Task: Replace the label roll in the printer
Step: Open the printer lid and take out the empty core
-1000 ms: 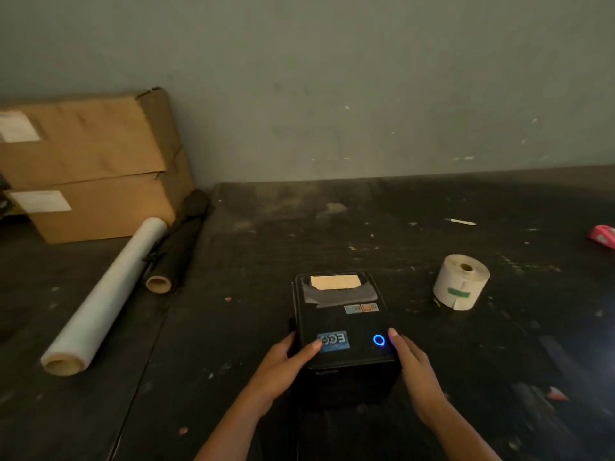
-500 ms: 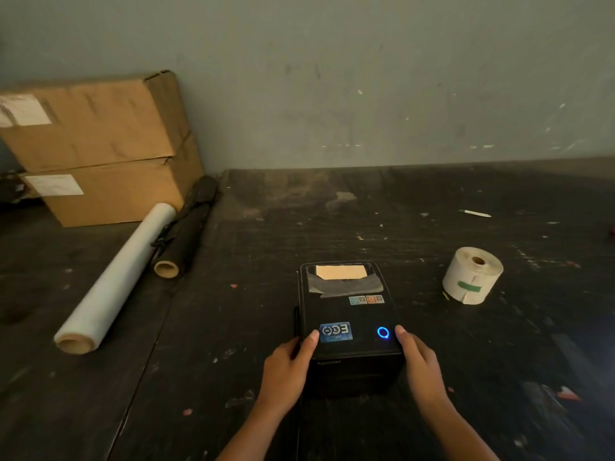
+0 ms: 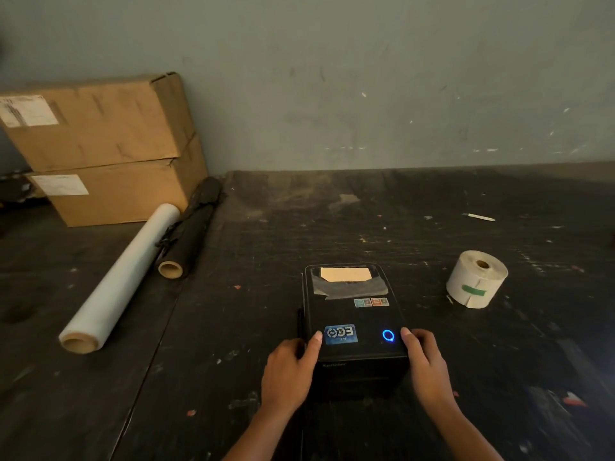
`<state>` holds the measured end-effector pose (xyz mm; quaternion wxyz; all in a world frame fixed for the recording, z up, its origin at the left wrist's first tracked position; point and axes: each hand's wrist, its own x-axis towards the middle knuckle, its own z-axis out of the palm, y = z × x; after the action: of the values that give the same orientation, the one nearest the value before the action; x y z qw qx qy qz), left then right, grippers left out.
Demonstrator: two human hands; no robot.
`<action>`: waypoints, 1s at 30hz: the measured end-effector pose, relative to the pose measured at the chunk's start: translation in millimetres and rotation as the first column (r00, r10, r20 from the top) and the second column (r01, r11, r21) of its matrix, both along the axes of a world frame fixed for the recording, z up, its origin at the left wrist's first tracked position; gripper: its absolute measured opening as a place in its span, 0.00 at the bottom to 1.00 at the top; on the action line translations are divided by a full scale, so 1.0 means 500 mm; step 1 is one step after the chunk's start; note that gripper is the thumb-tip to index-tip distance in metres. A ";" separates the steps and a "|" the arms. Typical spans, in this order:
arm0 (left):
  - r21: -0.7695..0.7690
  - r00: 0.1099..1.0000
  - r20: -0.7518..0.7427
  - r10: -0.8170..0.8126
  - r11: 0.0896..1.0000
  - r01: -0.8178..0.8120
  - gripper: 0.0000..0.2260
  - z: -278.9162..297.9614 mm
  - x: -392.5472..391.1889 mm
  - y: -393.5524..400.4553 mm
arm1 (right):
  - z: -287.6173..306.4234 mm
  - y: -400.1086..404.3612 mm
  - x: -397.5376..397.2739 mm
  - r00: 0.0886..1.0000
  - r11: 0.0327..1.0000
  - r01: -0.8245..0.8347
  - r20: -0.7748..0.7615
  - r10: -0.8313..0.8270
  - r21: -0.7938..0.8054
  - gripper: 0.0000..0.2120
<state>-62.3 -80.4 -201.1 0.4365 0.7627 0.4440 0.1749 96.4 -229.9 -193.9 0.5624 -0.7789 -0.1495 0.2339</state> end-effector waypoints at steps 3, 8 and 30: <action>0.011 1.000 -0.019 -0.014 1.000 0.014 0.22 0.002 0.000 0.001 | 0.004 0.000 -0.001 1.000 1.000 -0.004 0.020 0.004 -0.009 0.13; -0.015 0.999 -0.039 -0.001 1.000 0.001 0.26 0.001 0.000 0.000 | 0.008 -0.001 -0.003 0.999 1.000 -0.004 0.039 0.005 -0.022 0.11; -0.270 0.966 0.197 0.166 0.957 -0.109 0.30 0.025 0.043 -0.065 | 0.067 0.006 -0.041 0.998 0.993 -0.056 -0.010 0.056 -0.106 0.38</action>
<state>-40.8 -112.8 -188.7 0.5643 0.6429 0.4649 0.2281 75.7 -226.7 -160.2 0.5139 -0.8024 -0.1567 0.2598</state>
